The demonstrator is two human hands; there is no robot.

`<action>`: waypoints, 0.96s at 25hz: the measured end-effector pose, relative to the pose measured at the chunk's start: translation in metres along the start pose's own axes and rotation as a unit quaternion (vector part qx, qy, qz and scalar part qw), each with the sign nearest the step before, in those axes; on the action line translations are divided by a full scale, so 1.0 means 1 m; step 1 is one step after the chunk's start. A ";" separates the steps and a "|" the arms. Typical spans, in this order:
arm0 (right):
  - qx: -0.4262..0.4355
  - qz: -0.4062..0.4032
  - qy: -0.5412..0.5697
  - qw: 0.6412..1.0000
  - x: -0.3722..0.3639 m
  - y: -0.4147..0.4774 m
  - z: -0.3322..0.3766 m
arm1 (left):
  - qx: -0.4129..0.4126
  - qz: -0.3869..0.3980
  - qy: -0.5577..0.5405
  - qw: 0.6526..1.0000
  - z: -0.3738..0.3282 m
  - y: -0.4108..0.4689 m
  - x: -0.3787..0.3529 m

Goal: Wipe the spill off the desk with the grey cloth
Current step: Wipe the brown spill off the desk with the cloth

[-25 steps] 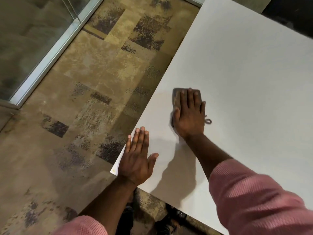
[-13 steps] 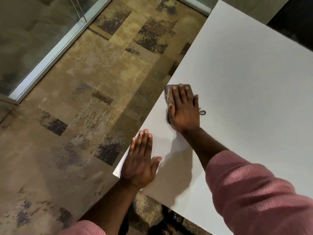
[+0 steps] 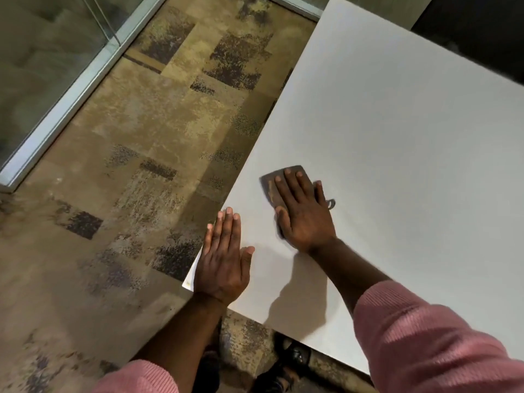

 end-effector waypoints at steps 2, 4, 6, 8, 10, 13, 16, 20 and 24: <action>-0.060 -0.024 0.005 0.998 0.008 0.020 -0.006 | -0.011 0.006 0.011 1.000 -0.003 0.001 -0.003; -0.059 -0.026 0.012 0.998 0.002 0.015 0.007 | -0.014 0.011 0.025 1.000 0.000 0.001 -0.004; -0.060 -0.038 0.022 0.997 -0.010 -0.034 0.017 | -0.021 0.024 0.037 0.999 -0.004 0.002 -0.005; -0.085 -0.053 0.039 0.994 -0.019 -0.100 0.018 | -0.021 0.024 0.043 0.999 -0.007 0.002 -0.002; -0.088 -0.038 0.053 0.994 -0.020 -0.128 0.005 | -0.016 0.009 0.045 0.999 -0.006 0.000 0.002; -0.108 -0.050 0.025 0.993 0.013 -0.103 -0.044 | -0.031 -0.026 0.028 0.999 -0.011 -0.001 0.006; -0.190 -0.090 0.021 0.977 0.042 -0.099 -0.102 | -0.028 -0.039 0.043 0.998 -0.010 -0.002 0.002; -0.286 -0.170 0.049 0.942 0.048 -0.205 -0.129 | -0.019 -0.041 0.031 0.998 -0.007 0.000 -0.001; -0.263 -0.114 0.060 0.956 -0.002 -0.232 -0.064 | -0.023 -0.034 0.043 0.998 -0.008 -0.001 -0.002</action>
Point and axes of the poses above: each hand's wrist, its own y-axis towards the middle knuckle, its own x-axis out of the back of the hand, z = x × y, the point moved 9 cm from there along y, towards the middle knuckle, and after that the axes turned 15 degrees about y, right-handed, at the moved point
